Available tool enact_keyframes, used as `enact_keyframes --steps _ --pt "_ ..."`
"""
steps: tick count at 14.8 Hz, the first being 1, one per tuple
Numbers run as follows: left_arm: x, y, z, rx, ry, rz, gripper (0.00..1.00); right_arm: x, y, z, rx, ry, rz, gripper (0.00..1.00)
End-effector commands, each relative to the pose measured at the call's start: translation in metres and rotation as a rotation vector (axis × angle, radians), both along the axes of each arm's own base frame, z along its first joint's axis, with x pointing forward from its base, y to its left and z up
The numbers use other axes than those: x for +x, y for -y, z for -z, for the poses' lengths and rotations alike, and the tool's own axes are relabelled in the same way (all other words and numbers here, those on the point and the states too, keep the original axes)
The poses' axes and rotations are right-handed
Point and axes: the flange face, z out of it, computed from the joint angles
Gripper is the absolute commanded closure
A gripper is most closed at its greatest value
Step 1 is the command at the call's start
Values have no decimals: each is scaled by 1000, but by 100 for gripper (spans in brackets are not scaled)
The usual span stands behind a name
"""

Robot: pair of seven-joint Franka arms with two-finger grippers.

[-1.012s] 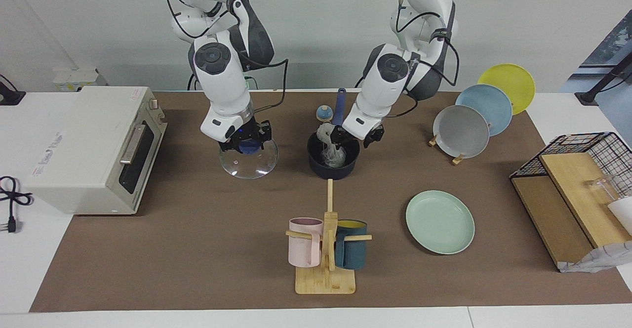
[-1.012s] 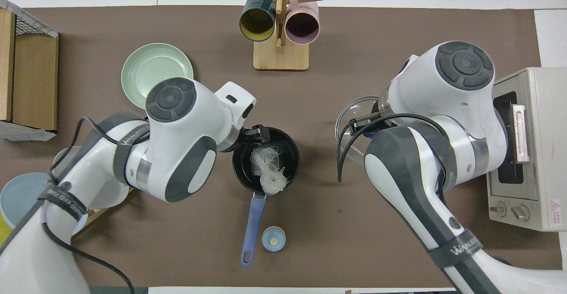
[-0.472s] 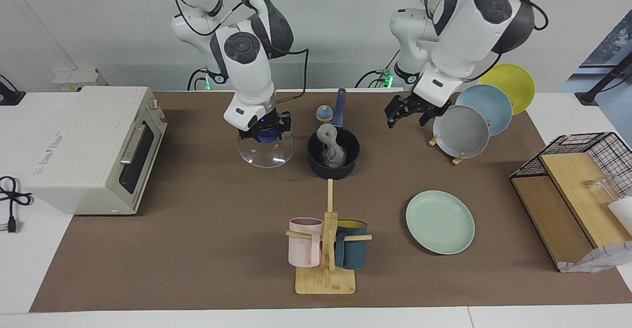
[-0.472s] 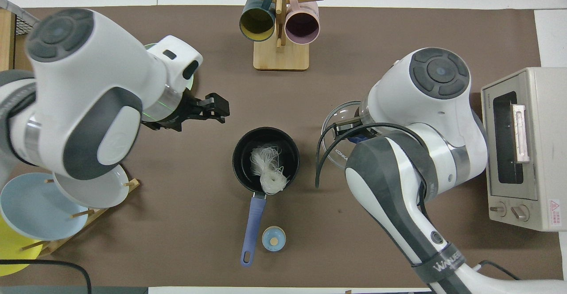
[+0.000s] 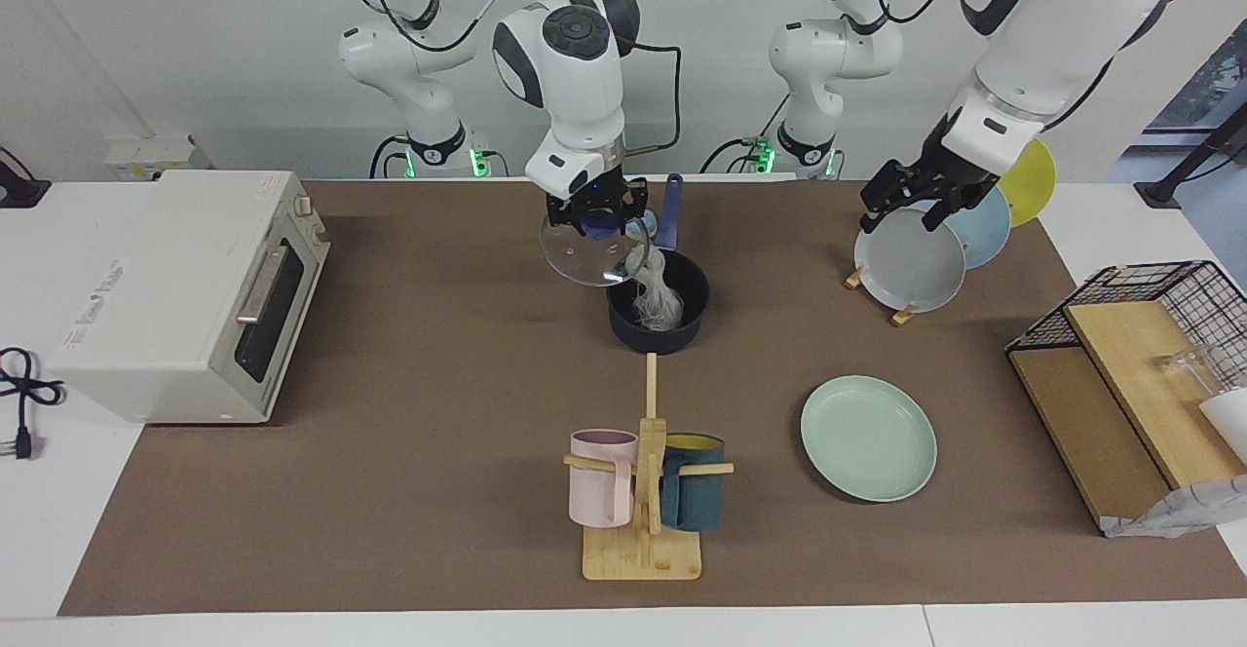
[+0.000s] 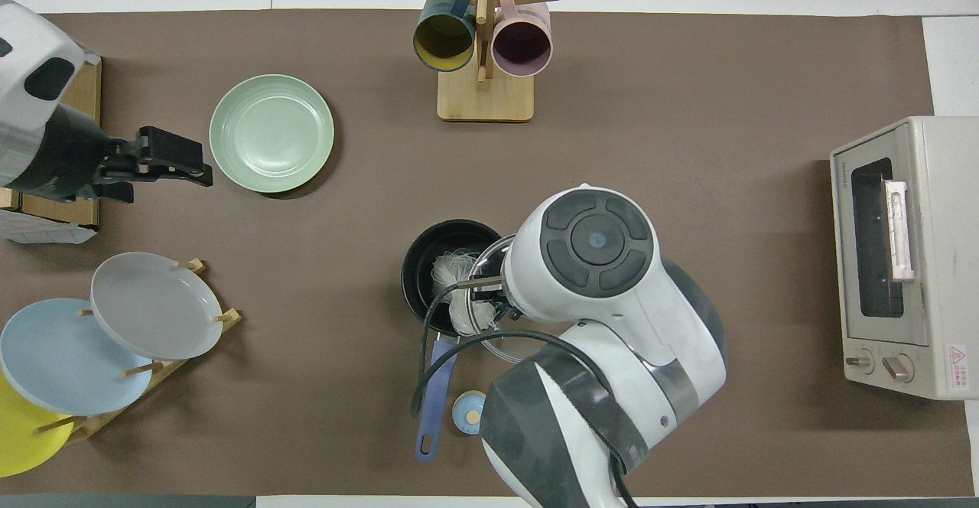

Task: Transfer vermicelli from plate to pot

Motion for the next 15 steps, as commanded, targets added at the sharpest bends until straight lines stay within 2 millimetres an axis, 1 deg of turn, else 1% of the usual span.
enact_keyframes --steps 1,2,5,8,9,10,13,15 --pt "-3 -20 -5 54 6 53 0 -36 -27 13 59 72 57 100" --pt "-2 -31 -6 55 11 54 0 -40 -37 18 66 87 77 100" --pt "-2 -51 -7 70 18 72 0 -34 -38 19 63 139 66 100" --pt "0 -58 -7 106 27 92 0 -35 -37 27 73 168 59 100" --pt "1 -63 -8 115 34 100 0 -34 -40 33 73 173 53 100" --pt "1 -66 -9 117 36 101 0 -28 -42 42 76 190 43 100" --pt "0 -63 -6 119 29 106 0 -6 -28 45 104 236 32 100" --pt "-1 -61 -5 119 24 111 0 -3 -27 45 116 252 30 100"
